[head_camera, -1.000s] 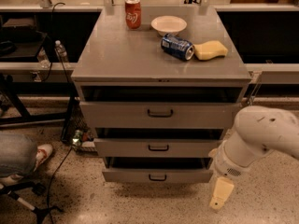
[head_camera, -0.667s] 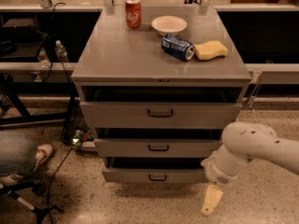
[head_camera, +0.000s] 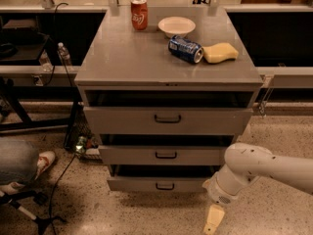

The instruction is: Open bottom drawer

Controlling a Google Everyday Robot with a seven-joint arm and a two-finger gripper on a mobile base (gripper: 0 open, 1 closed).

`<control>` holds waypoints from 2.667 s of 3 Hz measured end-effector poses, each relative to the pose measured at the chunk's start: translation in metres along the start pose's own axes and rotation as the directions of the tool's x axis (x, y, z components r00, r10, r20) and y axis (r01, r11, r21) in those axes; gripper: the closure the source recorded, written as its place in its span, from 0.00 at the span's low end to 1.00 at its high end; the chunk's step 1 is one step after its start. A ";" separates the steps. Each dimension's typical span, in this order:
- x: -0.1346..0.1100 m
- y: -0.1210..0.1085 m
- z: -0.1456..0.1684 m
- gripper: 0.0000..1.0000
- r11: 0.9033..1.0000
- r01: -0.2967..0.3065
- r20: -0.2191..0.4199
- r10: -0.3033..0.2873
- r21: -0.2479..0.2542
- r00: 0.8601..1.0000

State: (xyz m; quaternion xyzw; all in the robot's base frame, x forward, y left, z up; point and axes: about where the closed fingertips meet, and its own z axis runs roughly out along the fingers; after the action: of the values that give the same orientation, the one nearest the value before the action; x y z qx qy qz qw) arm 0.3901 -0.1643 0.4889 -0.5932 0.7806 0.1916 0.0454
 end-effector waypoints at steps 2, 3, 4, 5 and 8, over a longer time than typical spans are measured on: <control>0.024 -0.042 0.092 0.00 0.996 0.083 0.012 -0.083 -0.019 0.996; 0.038 -0.072 0.174 0.00 0.993 0.112 0.077 -0.109 -0.046 0.991; 0.038 -0.071 0.174 0.00 0.993 0.113 0.076 -0.109 -0.047 0.991; 0.040 -0.082 0.178 0.00 0.989 0.144 0.065 -0.142 -0.031 0.988; 0.044 -0.176 0.199 0.00 0.914 0.375 -0.003 -0.379 0.158 0.925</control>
Offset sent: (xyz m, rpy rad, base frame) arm 0.0367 0.0037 -0.1907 0.0528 -0.0367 0.1509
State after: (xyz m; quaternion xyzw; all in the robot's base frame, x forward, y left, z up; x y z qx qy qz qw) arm 0.5120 -0.1733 0.2493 -0.7243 0.6635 0.1261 0.1386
